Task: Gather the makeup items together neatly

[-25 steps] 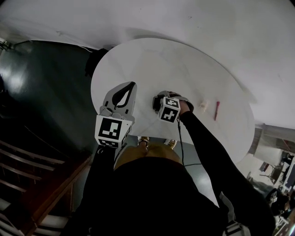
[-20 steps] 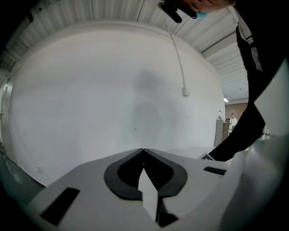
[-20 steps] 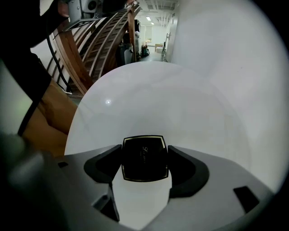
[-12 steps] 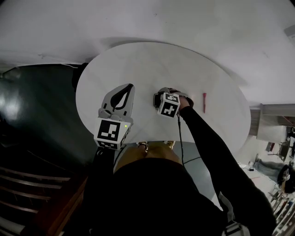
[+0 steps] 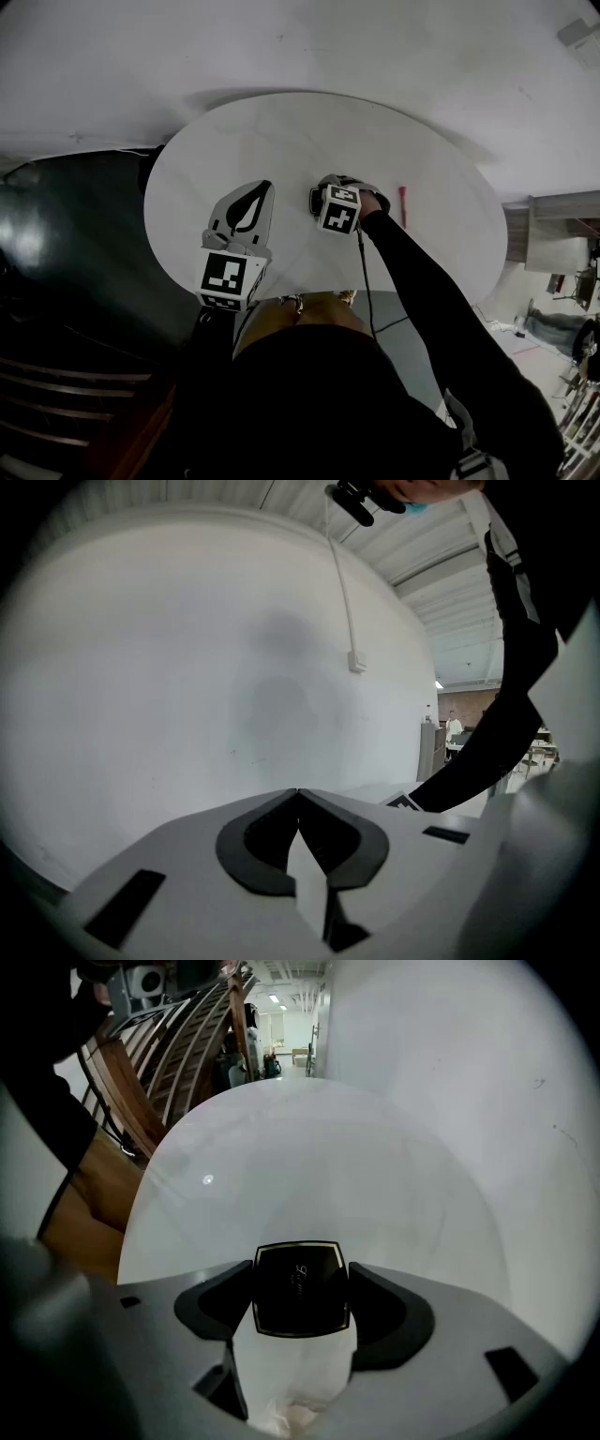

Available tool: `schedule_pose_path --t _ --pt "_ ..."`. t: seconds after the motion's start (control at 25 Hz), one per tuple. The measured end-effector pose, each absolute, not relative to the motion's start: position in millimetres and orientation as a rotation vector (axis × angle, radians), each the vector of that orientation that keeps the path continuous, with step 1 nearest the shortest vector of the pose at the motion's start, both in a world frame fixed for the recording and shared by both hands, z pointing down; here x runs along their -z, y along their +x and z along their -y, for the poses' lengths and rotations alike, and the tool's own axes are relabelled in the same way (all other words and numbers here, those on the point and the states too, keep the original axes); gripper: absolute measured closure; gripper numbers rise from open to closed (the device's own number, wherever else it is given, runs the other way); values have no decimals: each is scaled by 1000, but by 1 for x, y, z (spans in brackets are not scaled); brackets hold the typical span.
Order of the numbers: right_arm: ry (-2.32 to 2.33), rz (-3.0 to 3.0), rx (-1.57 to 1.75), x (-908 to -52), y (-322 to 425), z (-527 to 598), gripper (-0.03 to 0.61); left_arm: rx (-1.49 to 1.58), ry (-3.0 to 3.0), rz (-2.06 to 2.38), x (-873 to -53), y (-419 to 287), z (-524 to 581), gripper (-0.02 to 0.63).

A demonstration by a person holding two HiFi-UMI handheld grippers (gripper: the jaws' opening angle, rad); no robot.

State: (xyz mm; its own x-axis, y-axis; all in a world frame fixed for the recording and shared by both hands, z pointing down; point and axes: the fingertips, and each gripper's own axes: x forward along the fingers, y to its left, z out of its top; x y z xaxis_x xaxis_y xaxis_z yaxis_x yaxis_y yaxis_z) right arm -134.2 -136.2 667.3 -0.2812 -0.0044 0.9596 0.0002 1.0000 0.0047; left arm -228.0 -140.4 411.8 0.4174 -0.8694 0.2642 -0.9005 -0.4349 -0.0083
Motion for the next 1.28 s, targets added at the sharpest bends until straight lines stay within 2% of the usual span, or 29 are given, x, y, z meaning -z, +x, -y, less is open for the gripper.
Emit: schedule_pose_path --t 1.28 --pt "33 1879 121 -648 -108 150 250 -323 2517 1614 -403 -213 120 597"
